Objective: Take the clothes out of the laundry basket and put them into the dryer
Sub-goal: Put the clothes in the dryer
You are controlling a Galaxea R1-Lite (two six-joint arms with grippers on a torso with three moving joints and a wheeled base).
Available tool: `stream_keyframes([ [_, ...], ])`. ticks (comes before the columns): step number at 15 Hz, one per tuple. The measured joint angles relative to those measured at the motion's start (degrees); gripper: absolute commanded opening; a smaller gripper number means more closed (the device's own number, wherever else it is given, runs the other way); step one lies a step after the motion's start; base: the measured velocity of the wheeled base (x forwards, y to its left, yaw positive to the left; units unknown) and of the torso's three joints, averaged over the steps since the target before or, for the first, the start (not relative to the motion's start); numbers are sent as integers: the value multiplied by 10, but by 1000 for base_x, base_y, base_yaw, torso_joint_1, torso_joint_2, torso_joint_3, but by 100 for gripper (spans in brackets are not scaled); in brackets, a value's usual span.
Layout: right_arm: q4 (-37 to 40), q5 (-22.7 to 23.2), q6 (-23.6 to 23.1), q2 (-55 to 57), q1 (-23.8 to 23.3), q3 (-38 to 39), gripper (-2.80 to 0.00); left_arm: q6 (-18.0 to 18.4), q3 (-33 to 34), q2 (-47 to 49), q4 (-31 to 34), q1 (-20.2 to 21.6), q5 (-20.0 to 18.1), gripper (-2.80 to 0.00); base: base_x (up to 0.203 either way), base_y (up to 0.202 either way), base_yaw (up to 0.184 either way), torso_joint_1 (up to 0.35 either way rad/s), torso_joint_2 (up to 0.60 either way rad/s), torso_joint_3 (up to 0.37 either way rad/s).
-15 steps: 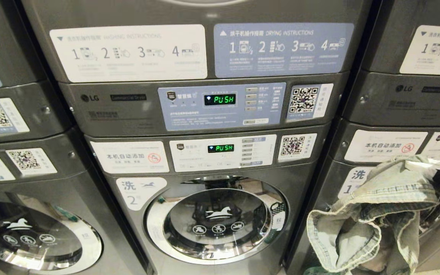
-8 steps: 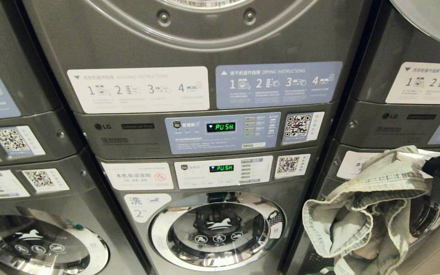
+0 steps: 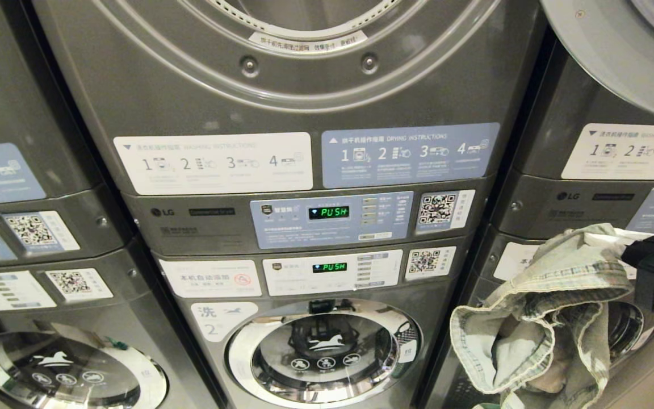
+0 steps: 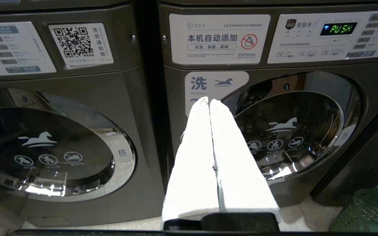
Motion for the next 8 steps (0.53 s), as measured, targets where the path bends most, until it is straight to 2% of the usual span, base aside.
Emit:
stream_keyframes([
  [8,0,0,-8,-18,0,10,-280,0,0,0,0,0,0,-280,0,0,0,160,-328,-169],
])
